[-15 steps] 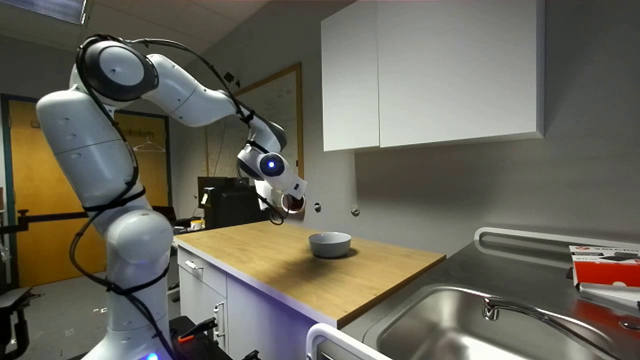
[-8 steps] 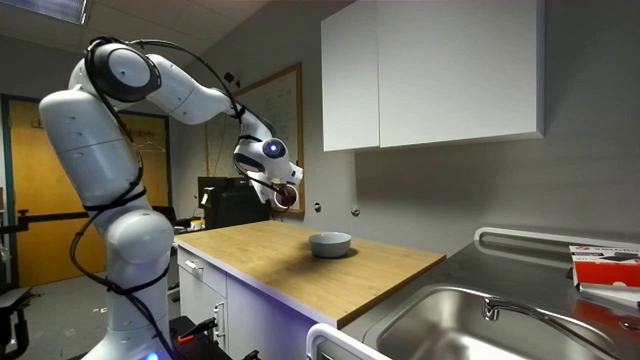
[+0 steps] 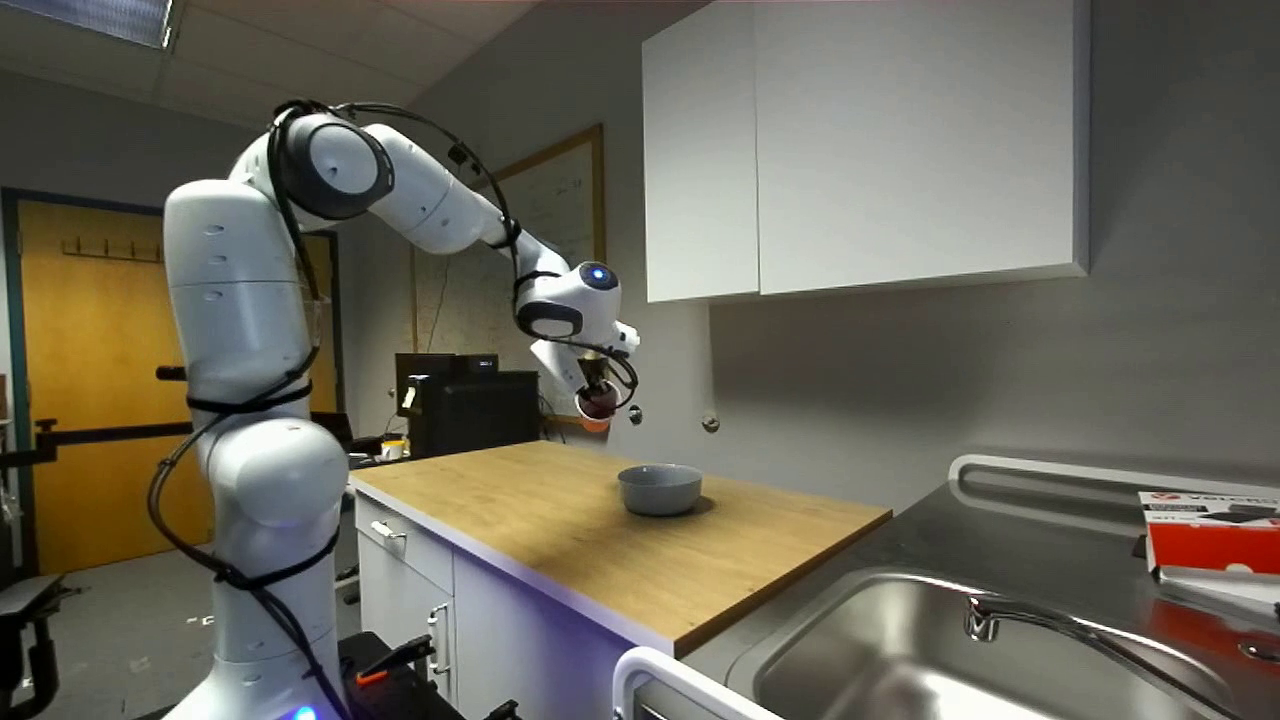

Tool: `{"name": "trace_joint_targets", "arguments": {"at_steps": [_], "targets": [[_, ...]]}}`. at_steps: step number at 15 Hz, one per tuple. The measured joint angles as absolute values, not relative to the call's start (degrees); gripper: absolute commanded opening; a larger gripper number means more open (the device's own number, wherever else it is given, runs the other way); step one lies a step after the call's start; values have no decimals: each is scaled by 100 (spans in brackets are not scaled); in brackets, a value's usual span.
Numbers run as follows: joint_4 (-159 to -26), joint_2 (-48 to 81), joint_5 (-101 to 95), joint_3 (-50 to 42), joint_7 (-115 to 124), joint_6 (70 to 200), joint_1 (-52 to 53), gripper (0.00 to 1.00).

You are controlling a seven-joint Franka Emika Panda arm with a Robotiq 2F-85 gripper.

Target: Pour the contents of the orange cup into the grey bowl

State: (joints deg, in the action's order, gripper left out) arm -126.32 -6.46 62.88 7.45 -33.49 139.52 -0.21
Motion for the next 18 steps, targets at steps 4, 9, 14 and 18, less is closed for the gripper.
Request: {"name": "trace_joint_targets", "arguments": {"at_steps": [4,9,14,18], "targets": [[-11954,-232,5847,279,-3377,12910,-47,1],[-11395,130,5969,-139,-3722,11489,-239,1],[-11173,490,6826,-316,-4098,10365,-494,1],[-11017,798,7407,-382,-4228,9626,-644,1]]}}
